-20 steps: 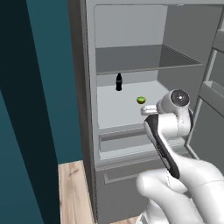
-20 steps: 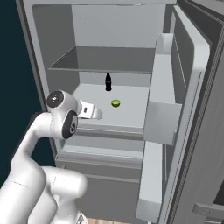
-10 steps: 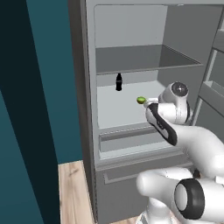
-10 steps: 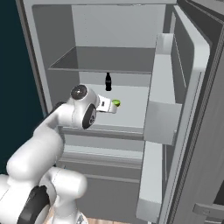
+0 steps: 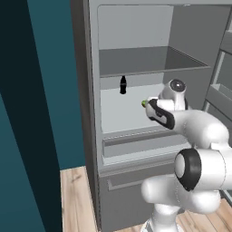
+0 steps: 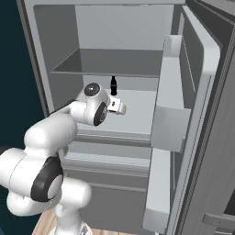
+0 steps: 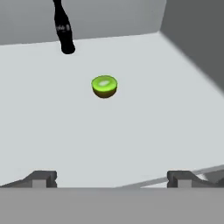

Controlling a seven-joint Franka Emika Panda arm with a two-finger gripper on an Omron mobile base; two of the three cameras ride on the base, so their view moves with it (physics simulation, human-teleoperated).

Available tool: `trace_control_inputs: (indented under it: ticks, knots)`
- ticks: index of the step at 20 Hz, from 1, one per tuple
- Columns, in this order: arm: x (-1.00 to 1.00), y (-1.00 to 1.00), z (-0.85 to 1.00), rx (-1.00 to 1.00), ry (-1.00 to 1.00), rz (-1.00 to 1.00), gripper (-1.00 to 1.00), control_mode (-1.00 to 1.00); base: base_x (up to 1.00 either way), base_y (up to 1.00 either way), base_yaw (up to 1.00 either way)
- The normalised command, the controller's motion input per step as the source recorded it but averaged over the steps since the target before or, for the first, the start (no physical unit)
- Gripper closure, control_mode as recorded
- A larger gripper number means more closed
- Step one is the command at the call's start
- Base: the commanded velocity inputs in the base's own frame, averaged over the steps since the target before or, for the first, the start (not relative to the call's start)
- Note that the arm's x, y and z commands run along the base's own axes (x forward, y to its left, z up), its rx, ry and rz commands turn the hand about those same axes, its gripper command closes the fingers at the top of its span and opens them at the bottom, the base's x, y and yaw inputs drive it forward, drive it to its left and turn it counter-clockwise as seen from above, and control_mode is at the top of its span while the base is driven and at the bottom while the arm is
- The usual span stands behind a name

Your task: Pick the kiwi and tangerine from the fridge and place them on the plate next to the blender to make a fruit smoothie.

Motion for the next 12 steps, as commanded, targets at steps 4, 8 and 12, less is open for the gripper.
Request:
trace_control_inputs:
  ticks: [4,8,12]
  knots:
    - [0.47,0.0,-0.3,0.0,0.07,0.0,-1.0,-1.0,0.0,0.0,0.0]
    - [0.47,0.0,-0.27,0.0,0.04,0.0,-1.0,-1.0,0.0,0.0,0.0]
    - [0.46,0.0,-0.31,0.0,0.0,0.0,-1.0,-1.0,0.0,0.0,0.0]
